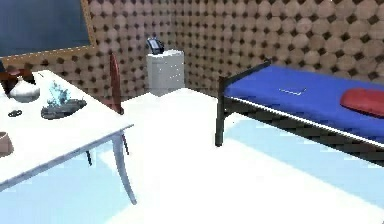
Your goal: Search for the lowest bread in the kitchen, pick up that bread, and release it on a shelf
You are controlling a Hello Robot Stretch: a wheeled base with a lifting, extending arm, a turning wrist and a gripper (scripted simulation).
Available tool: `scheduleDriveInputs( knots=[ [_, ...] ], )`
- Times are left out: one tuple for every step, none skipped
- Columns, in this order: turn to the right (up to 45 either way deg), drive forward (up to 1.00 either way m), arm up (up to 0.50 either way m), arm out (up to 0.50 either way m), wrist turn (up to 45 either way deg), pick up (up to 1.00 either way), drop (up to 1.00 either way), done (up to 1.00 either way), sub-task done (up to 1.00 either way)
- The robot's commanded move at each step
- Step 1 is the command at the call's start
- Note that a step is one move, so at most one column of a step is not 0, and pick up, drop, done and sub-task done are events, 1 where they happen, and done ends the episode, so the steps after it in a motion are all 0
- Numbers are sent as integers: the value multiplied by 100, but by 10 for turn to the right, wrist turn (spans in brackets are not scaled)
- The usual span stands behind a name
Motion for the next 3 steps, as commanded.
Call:
scheduleDriveInputs(
  knots=[
    [0,20,0,0,0,0,0,0,0],
    [450,0,0,0,0,0,0,0,0],
    [300,0,0,0,0,0,0,0,0]
  ],
)
